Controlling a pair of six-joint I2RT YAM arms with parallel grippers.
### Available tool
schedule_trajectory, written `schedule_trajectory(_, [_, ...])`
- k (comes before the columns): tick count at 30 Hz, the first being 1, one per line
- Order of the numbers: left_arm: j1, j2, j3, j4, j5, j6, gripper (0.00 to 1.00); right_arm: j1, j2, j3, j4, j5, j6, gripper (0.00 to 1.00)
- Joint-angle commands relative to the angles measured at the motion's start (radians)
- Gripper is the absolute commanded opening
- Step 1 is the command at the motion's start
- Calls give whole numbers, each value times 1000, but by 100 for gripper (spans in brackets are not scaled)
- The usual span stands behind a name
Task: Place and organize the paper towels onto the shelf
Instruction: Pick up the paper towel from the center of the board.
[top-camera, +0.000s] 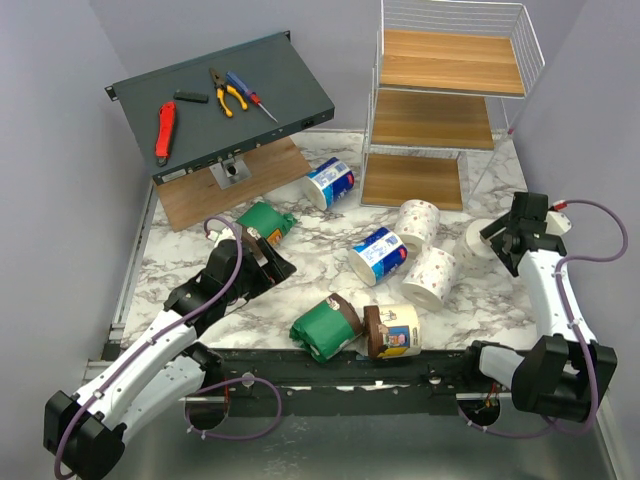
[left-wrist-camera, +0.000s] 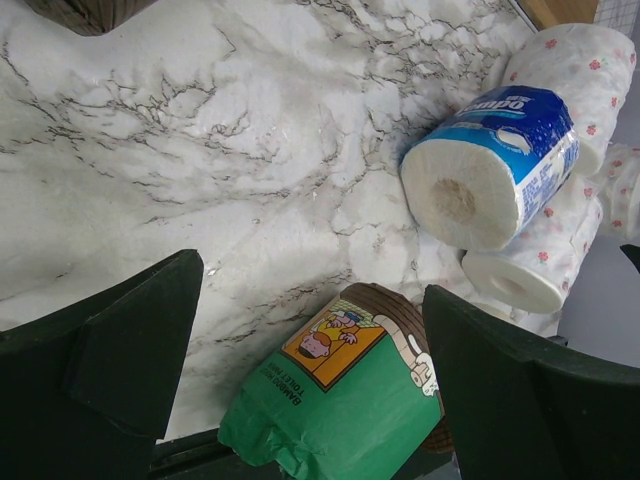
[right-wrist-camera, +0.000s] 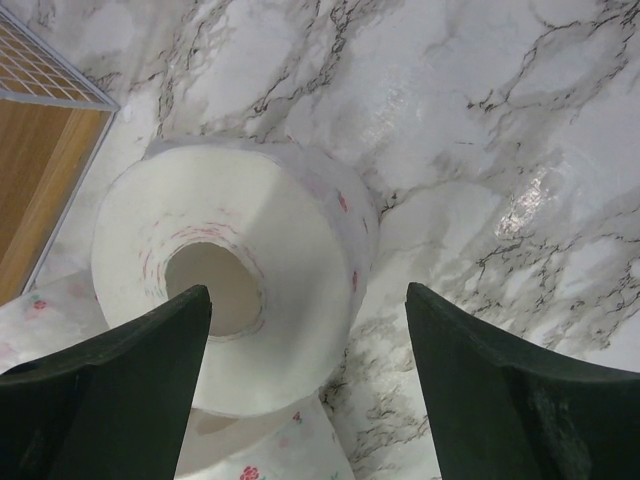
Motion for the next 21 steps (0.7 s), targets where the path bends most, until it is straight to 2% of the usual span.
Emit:
schedule_trajectory(1, [-6,-3,6,-3,9,-10,97,-13,7,-30,43,-4,16,81])
schedule_trajectory(11, [-7,18,10,2,11,-10,96,-18,19,-50,86,-11,36,74])
schedule_trajectory(21, [-7,26,10,1,9,-13,96,-18,20,-61,106,-16,40,58])
